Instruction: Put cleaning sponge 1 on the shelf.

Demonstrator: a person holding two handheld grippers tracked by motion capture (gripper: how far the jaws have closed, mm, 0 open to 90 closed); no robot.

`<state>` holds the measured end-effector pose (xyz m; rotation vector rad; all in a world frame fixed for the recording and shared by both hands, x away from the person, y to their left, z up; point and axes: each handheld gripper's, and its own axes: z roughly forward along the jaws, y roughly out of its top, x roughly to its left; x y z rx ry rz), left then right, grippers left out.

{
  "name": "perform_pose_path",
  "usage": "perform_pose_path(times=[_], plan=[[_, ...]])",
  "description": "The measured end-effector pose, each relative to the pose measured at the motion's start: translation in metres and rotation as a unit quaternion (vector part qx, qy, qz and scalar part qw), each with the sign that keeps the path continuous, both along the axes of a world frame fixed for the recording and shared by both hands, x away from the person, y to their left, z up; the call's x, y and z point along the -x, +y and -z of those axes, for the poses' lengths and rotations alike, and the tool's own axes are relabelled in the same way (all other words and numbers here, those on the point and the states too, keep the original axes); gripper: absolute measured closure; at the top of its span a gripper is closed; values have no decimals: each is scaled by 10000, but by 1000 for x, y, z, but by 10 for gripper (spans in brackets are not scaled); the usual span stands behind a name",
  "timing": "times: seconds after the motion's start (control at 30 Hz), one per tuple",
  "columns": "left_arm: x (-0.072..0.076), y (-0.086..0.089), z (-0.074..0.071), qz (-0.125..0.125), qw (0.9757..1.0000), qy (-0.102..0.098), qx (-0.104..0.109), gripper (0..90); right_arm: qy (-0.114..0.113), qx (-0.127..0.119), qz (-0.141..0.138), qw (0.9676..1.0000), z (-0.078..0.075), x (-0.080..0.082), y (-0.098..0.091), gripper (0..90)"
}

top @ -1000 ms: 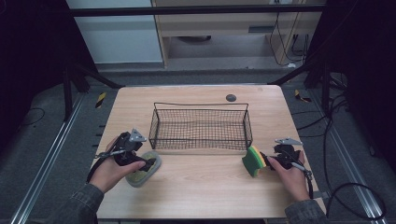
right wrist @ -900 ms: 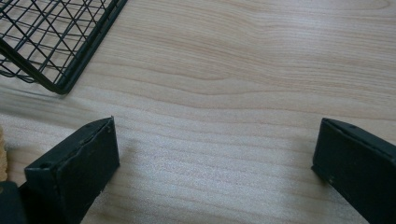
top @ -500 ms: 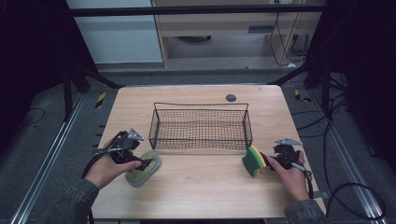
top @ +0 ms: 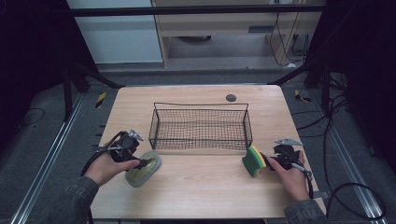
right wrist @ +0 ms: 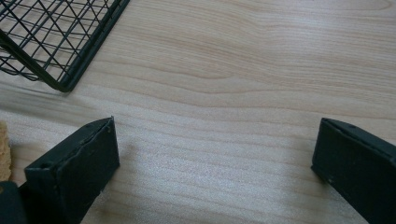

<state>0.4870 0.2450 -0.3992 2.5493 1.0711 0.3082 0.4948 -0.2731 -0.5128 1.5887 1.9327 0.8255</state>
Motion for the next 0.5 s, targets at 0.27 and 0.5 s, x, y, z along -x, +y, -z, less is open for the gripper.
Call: perform_pose_path(times=[0.27, 0.5], plan=[[-4, -2, 11, 142, 9997, 191, -77, 470, -5, 24, -30, 10000, 0, 0, 0, 7], [-7, -6, 19, 114, 9992, 340, -200, 492, 3, 9, -37, 10000, 0, 0, 0, 7]])
